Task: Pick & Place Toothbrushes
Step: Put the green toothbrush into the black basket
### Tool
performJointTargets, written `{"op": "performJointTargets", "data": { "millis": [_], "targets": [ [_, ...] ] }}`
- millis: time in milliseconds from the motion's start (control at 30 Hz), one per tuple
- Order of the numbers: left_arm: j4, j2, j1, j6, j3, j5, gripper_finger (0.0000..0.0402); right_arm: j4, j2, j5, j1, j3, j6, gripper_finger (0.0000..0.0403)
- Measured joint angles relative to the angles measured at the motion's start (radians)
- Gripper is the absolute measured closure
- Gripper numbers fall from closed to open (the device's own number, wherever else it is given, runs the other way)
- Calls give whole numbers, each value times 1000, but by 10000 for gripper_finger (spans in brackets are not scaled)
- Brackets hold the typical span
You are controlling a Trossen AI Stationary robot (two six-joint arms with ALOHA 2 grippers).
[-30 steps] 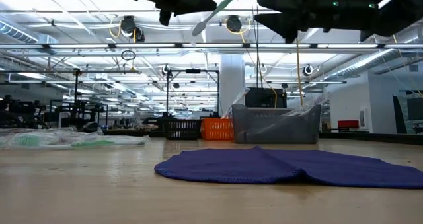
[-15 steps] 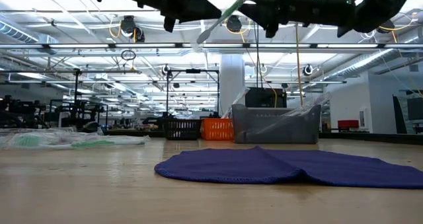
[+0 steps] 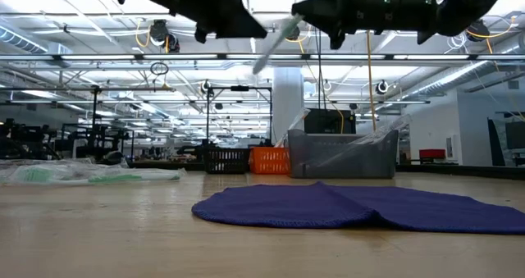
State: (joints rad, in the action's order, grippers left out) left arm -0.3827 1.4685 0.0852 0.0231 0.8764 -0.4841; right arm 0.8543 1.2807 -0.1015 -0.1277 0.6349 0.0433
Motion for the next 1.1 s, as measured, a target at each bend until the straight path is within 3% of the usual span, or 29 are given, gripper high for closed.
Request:
{"op": "performJointTargets", "data": {
  "millis": [100,333,467,600,733,900,1100],
  "targets": [
    [30,0,-5,18,0,-60,363,-124,-30,0,-17,35,-15,384],
    [41,-1,-44,-32,0,7,319,-551,-15,1,-58,260,-76,384],
    [42,-1,-65,-33,0,13,301,-687,42,-15,-78,379,-99,384],
    [42,-1,-88,-55,0,46,284,-745,111,-40,-100,459,-115,384],
    [45,-1,-110,-63,0,53,272,-766,176,-130,-116,515,-121,384],
    [60,-1,-137,-74,0,53,263,-818,247,-139,-137,581,-132,384],
    [80,-1,-186,-93,0,170,277,-839,274,-141,-143,625,-149,384]
  ]
}}
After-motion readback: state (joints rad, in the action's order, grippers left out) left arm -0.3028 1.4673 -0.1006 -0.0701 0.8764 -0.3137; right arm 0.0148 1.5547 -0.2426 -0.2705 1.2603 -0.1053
